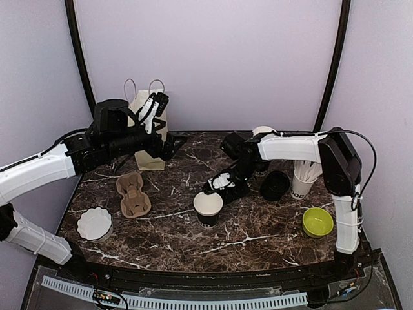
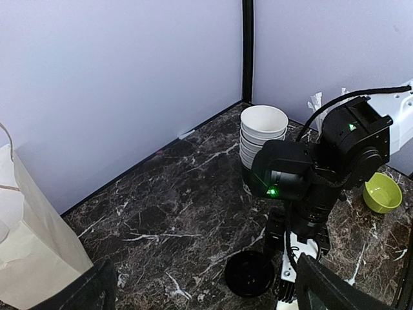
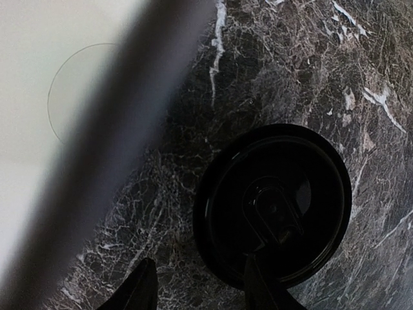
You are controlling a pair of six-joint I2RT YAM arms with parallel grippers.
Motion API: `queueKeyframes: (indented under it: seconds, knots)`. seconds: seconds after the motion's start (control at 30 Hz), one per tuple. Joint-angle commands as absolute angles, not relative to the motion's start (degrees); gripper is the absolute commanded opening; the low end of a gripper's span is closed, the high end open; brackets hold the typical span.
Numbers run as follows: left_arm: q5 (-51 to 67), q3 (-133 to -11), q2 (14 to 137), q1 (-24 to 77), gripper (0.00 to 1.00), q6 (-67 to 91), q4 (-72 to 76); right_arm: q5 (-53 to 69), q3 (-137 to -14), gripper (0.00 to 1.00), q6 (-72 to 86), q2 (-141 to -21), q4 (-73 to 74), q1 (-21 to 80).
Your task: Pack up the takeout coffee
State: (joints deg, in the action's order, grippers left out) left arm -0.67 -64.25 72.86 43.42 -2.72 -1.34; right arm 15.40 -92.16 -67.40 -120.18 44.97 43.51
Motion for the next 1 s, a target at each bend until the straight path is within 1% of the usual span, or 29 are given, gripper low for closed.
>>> queueKeyframes:
  seconds: [0.0,0.1,0.4,0.6,0.7,0.83,0.97]
  knots:
    - [-0.16,-63.07,70.70,42.88,0.98,-2.27,1.58,15.91,-94.19,0.44,-68.21,-121.81,46.52,43.95]
    - [1.58,-62.80,70.67,42.69,0.98,-2.19,1.86,15.18,-93.93,0.42,-68.05,-122.00,45.85,43.99]
    - [1.93,-62.37,70.53,42.58,0.98,-2.25,2.28,13.45,-93.70,0.37,-68.11,-122.65,44.45,43.99]
    - [1.72,-61.66,69.65,42.59,0.98,-2.09,1.95,17.01,-94.54,0.39,-66.72,-119.96,45.77,44.11]
    - [2.36,-61.02,68.91,42.61,0.98,-0.49,-3.86,18.18,-94.10,0.41,-65.55,-117.16,46.01,44.25]
    - [6.29,-61.59,69.51,42.63,0.93,4.76,-14.45,18.99,-92.47,0.45,-64.34,-113.13,45.53,44.22]
    - [13.39,-63.19,73.16,42.62,0.85,14.18,-18.60,19.73,-91.77,0.47,-62.27,-110.10,45.88,44.21]
